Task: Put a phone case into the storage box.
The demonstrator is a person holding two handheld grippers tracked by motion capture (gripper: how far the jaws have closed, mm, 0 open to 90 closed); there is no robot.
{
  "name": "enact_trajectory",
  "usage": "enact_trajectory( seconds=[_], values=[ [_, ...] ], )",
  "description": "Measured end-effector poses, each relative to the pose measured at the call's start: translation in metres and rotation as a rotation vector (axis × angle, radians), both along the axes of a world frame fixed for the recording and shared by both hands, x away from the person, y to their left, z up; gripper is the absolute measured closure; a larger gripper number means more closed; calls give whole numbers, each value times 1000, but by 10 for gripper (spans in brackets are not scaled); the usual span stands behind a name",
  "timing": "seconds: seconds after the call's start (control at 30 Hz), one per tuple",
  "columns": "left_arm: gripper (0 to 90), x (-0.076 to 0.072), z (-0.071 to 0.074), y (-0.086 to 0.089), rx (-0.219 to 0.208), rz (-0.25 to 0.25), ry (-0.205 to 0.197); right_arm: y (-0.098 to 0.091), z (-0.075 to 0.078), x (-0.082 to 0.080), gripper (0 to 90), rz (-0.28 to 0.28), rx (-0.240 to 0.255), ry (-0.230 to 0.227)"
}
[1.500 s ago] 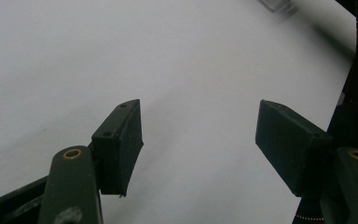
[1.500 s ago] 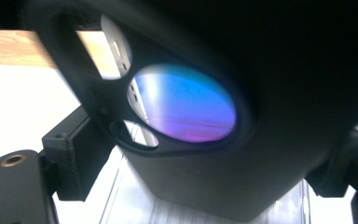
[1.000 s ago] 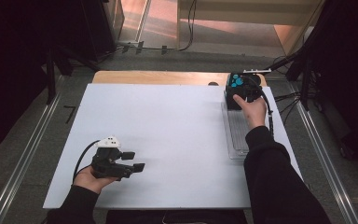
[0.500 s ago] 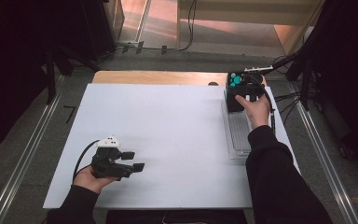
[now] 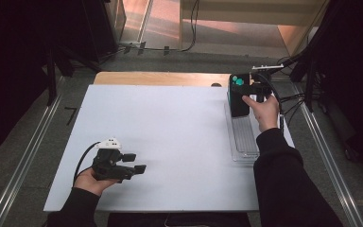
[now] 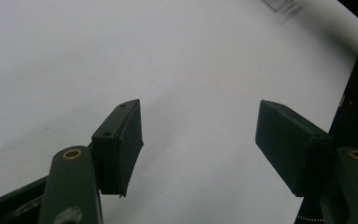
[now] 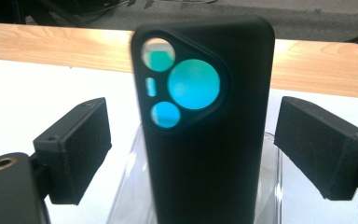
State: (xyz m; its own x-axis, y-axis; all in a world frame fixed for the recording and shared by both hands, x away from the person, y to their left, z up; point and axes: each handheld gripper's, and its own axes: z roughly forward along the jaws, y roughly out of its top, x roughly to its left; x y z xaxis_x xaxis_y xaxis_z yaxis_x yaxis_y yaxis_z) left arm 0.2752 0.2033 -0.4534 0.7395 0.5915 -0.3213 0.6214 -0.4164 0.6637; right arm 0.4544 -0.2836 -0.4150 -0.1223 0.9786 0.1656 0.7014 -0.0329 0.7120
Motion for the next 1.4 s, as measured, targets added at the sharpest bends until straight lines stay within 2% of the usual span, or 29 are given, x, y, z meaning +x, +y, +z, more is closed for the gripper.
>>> enact_trajectory(
  seconds=[0.03, 0.13, 0.27, 0.43, 0.53, 0.6, 0.67, 0.77, 0.87, 1.0, 1.23, 1.4],
  values=[
    [314, 0, 0, 0, -1, 1, 1, 2, 3, -3, 95, -2, -8, -3],
    [314, 1, 0, 1, -3, 5, 2, 9, 9, -12, 95, 43, -8, -11],
    [314, 2, 1, 1, -9, 5, 1, 19, 13, -24, 95, 108, 21, -16],
    [314, 3, 1, 1, -8, 2, 4, 33, 12, -37, 103, 181, 47, -8],
    [314, 4, 1, 2, -8, 2, 4, 40, 10, -44, 114, 239, 92, -2],
    [314, 5, 1, 2, -9, 3, 8, 45, 11, -49, 116, 270, 88, -8],
    [314, 6, 1, 3, -12, 0, 9, 49, 10, -54, 116, 304, 109, -14],
    [314, 7, 2, 3, -13, -2, 11, 56, 9, -60, 117, 346, 106, -3],
    [314, 8, 2, 3, -13, -6, 9, 60, 8, -66, 120, 376, 108, 8],
    [314, 10, 3, 3, -16, -13, 8, 63, 7, -73, 123, 416, 146, 23],
    [314, 12, 4, 3, -18, -19, 6, 70, 5, -89, 126, 480, 140, 39],
    [314, 13, 4, 2, -21, -19, 8, 73, 2, -101, 130, 519, 161, 55]
  ],
)
